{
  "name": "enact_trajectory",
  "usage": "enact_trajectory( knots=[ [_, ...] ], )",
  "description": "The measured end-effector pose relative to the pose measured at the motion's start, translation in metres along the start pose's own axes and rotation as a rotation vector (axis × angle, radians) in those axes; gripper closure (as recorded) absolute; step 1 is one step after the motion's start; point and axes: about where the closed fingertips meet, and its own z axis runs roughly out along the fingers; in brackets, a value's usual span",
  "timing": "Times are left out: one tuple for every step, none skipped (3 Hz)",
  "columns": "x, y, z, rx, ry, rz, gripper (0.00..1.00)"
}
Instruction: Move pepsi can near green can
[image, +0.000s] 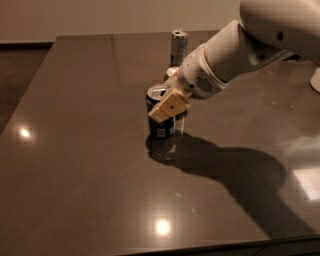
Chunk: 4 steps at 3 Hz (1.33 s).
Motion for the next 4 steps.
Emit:
enact_trajectory(
  knots=[
    [0.013, -0.014, -0.007, 0.042, -0.005, 0.029, 1.00],
    [0.027, -0.028, -0.017, 0.085, -0.003, 0.059, 0.85],
    [0.039, -0.035, -0.020, 0.120, -0.004, 0.084, 0.54],
    [0.043, -0.034, -0.018, 0.133, -0.013, 0.091, 0.31]
  ],
)
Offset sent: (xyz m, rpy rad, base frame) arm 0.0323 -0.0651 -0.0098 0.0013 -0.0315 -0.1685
